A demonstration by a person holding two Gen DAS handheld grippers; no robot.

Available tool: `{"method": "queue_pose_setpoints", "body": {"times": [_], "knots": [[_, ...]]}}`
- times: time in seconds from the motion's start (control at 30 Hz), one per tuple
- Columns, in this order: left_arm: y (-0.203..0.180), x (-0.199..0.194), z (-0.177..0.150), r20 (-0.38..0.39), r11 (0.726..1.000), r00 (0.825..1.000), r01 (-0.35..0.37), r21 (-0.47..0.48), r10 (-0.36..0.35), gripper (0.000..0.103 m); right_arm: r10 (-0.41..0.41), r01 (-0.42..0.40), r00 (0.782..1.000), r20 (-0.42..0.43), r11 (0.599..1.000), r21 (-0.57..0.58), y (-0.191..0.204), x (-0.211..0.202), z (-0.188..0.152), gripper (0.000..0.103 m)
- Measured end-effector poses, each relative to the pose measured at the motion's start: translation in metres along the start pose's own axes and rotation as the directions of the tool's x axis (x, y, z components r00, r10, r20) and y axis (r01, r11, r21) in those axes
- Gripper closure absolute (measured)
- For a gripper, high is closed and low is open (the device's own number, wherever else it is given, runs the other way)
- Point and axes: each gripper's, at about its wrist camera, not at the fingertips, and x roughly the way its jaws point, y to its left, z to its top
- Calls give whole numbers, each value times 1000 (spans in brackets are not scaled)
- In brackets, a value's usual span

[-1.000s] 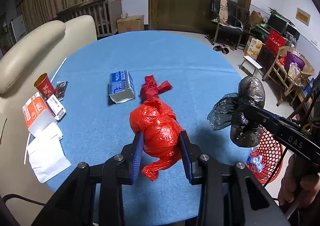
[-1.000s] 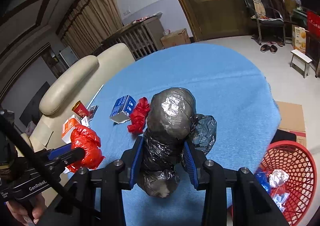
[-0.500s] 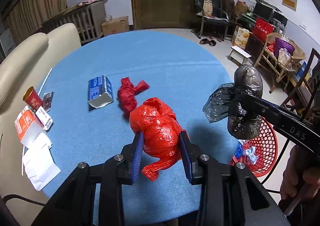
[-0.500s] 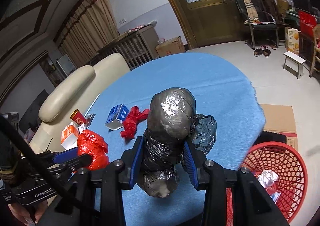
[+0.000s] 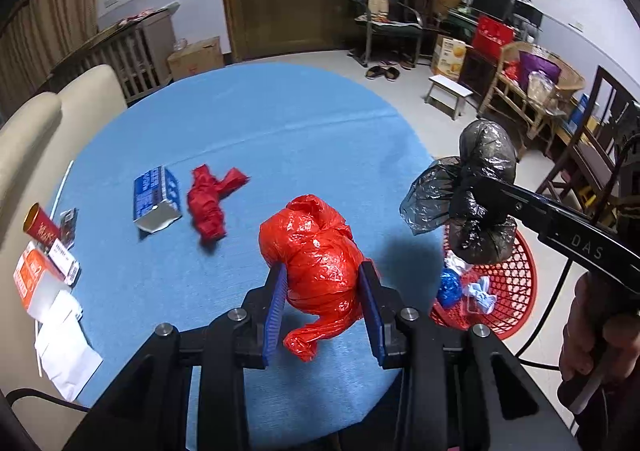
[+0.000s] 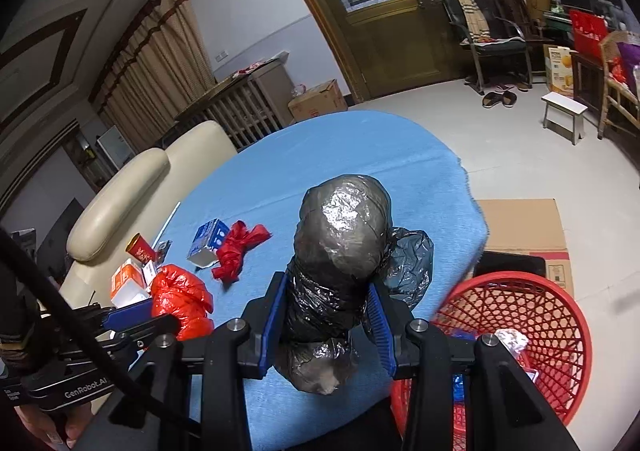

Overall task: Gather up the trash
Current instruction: 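Carry the red bag in the left tool over the basket while the right tool carries the black bag, then open the left tool to drop the red bag into the basket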

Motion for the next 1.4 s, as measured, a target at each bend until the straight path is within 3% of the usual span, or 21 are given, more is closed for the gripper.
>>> {"method": "queue_pose_setpoints", "body": {"times": [0.8,1.4], "knots": [[-68,18,9,-67,978,990,136,156,-127,65,-73,67,996,41,989,134,-75,-36,-9,61],[-115,35,14,-90,954,991,120,276,-99,65,-101,95,995,22,975,203,-113,-45,-24,61]]}}
